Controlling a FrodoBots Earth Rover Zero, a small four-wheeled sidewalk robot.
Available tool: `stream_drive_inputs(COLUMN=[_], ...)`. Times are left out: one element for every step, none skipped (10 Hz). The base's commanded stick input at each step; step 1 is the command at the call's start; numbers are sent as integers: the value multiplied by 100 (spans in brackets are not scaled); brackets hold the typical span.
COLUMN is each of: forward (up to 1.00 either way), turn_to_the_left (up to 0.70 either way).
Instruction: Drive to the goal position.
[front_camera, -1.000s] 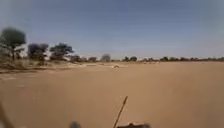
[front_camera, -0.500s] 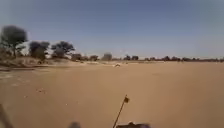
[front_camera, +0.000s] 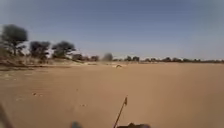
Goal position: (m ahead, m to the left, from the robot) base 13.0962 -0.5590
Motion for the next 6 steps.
stream_drive_inputs(forward=[50, 50, 50, 50, 50, 50], turn_to_the_left=[0, 0, 0, 0, 0, 0])
